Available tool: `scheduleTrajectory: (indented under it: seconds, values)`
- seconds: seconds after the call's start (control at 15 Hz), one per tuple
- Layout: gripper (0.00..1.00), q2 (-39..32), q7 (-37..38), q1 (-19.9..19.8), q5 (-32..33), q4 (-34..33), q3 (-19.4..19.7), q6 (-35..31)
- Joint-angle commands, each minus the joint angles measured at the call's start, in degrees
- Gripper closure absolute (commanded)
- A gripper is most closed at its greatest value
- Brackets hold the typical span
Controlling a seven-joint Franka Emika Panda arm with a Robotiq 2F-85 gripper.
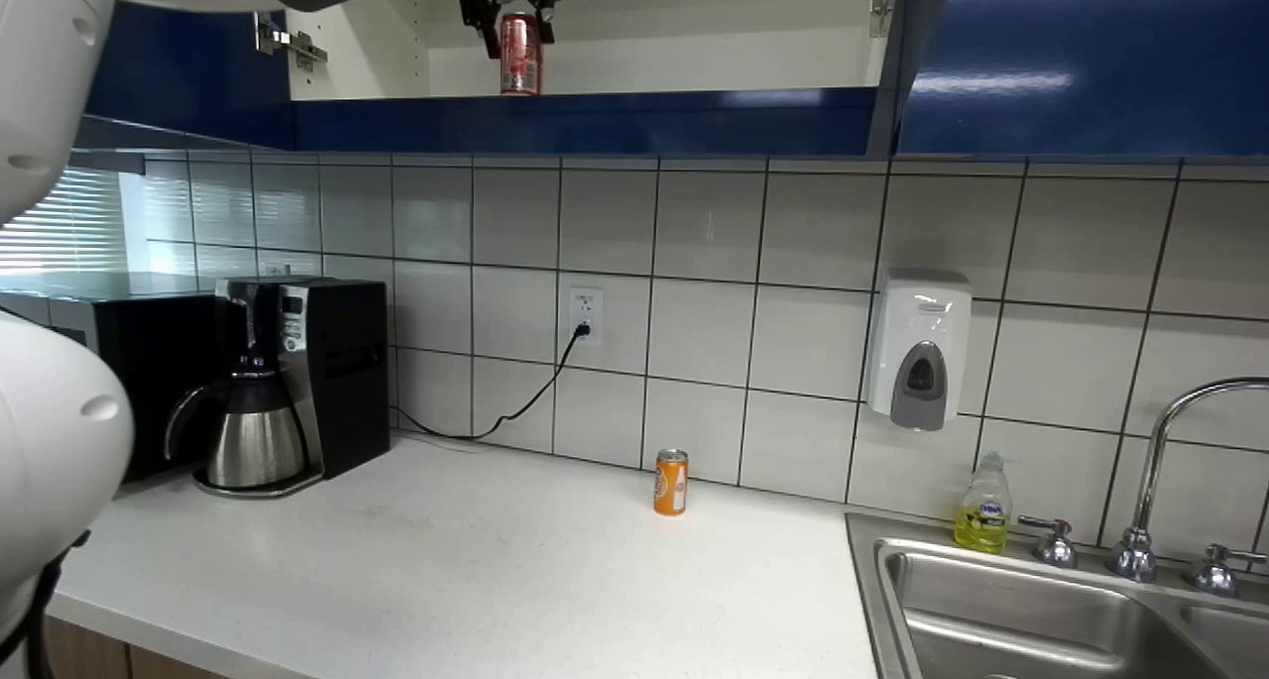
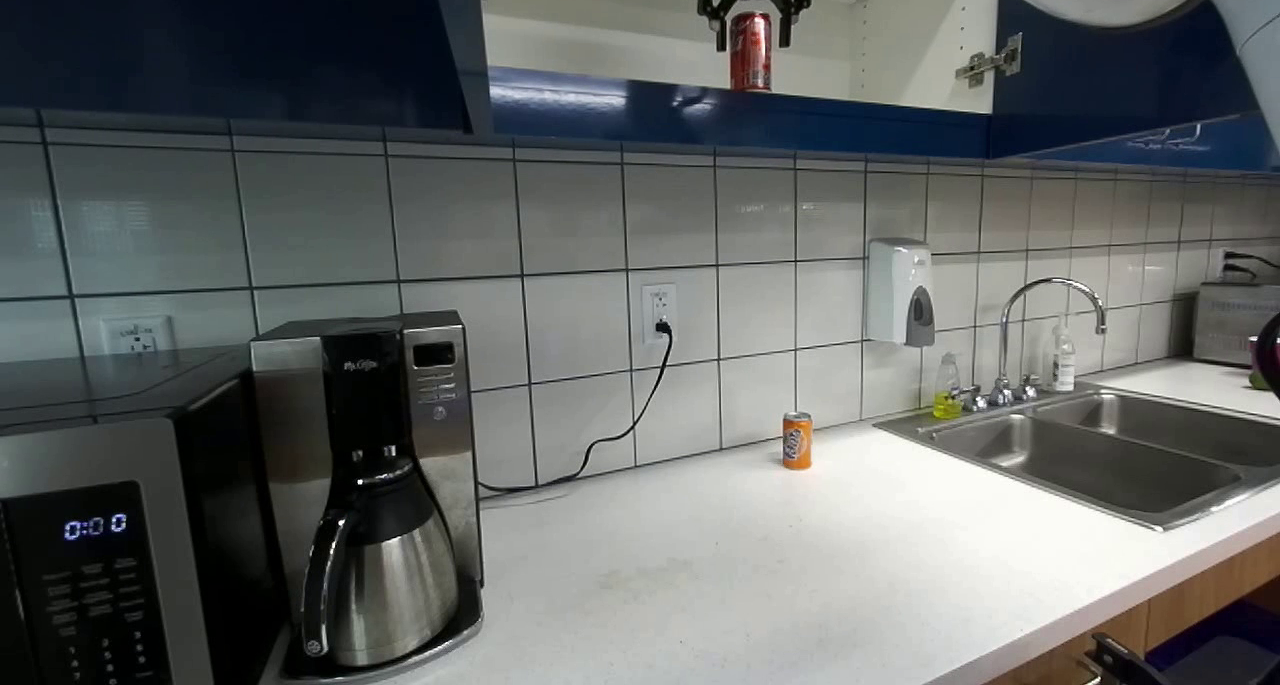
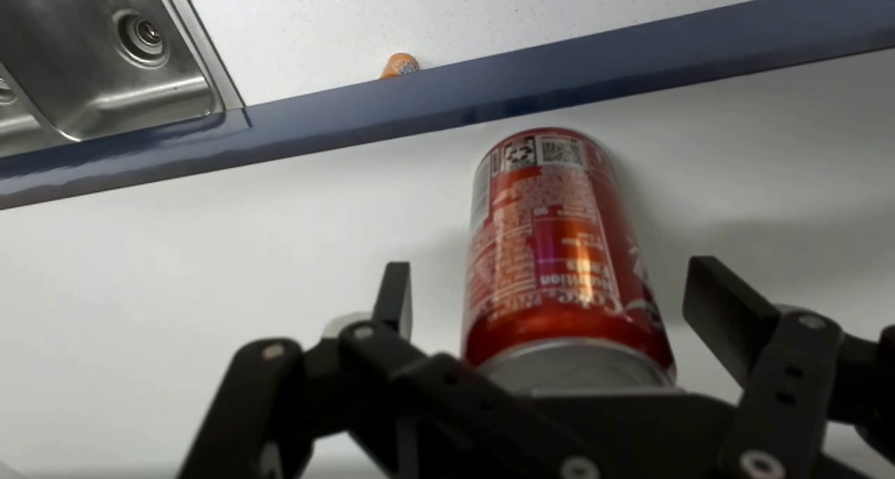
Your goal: Put the red can in the open upper cabinet.
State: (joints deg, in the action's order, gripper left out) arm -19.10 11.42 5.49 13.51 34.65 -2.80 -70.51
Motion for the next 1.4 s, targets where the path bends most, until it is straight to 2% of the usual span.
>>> scheduleTrajectory:
  seconds: [0.0, 1.33]
  values:
    - [0.00, -1.01, 0.35, -0.04, -0.35, -2.30, 0.06, 1.59]
    - [0.00, 2.66, -1.02, 0.63, -0.76, -1.44, -0.62, 3.51]
